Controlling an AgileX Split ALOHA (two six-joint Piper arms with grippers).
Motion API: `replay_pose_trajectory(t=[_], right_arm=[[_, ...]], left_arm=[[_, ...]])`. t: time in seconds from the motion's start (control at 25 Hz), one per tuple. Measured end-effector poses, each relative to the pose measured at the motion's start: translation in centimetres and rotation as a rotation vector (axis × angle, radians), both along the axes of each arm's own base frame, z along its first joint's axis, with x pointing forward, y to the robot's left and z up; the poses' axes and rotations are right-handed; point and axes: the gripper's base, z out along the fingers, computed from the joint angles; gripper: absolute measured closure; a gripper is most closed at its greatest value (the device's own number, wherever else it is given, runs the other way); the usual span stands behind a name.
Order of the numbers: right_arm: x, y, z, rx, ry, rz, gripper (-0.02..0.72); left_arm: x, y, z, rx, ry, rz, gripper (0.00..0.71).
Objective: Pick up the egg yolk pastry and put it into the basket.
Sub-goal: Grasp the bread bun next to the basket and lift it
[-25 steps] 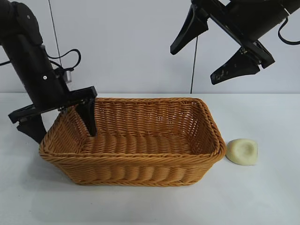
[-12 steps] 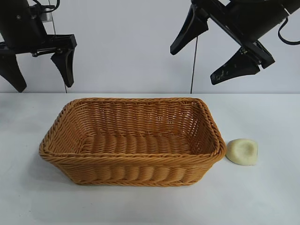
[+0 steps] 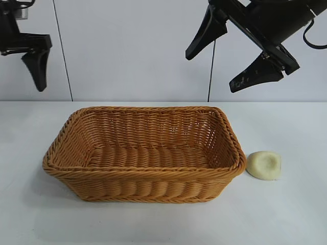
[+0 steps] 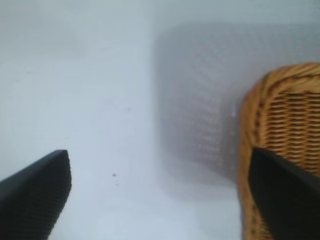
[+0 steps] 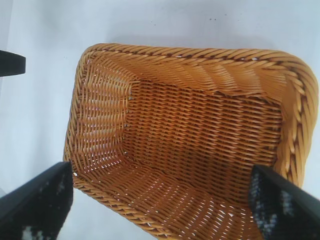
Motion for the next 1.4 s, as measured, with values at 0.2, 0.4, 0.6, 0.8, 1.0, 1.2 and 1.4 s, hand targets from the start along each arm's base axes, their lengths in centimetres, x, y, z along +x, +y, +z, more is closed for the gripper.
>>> replay_pose_trajectory(t=[0.2,0.4,0.6,0.8,1.0,1.2,1.4], right_arm=[[0.0,0.0,0.0,0.000,0.002,0.001,0.026],[-0.1,0.0,0.0,0.001,0.008,0.007,0.026],[-0.2,0.1,0.0,0.003,0.016,0.014,0.026],[-0.2,0.1,0.0,0.003,0.021,0.018,0.026],[-0.2,0.1,0.0,0.004,0.022,0.019,0.026],[-0.2,0.1,0.0,0.004,0.022,0.019,0.026],[-0.2,0.1,0.0,0.004,0.022,0.019,0.026]], left_arm=[[0.0,1.7,0.0,0.038,0.013,0.018,0.018],[-0.4,1.8,0.1,0.040,0.016,0.014,0.018],[-4.1,2.0,1.8,0.051,0.019,-0.003,0.018],[-10.5,2.2,4.3,0.041,-0.006,-0.004,0.018],[-18.2,2.4,6.6,0.039,-0.092,-0.003,0.018],[-24.7,2.7,6.9,0.036,-0.178,-0.002,0.018],[-30.6,2.9,5.7,0.033,-0.279,0.000,0.018]])
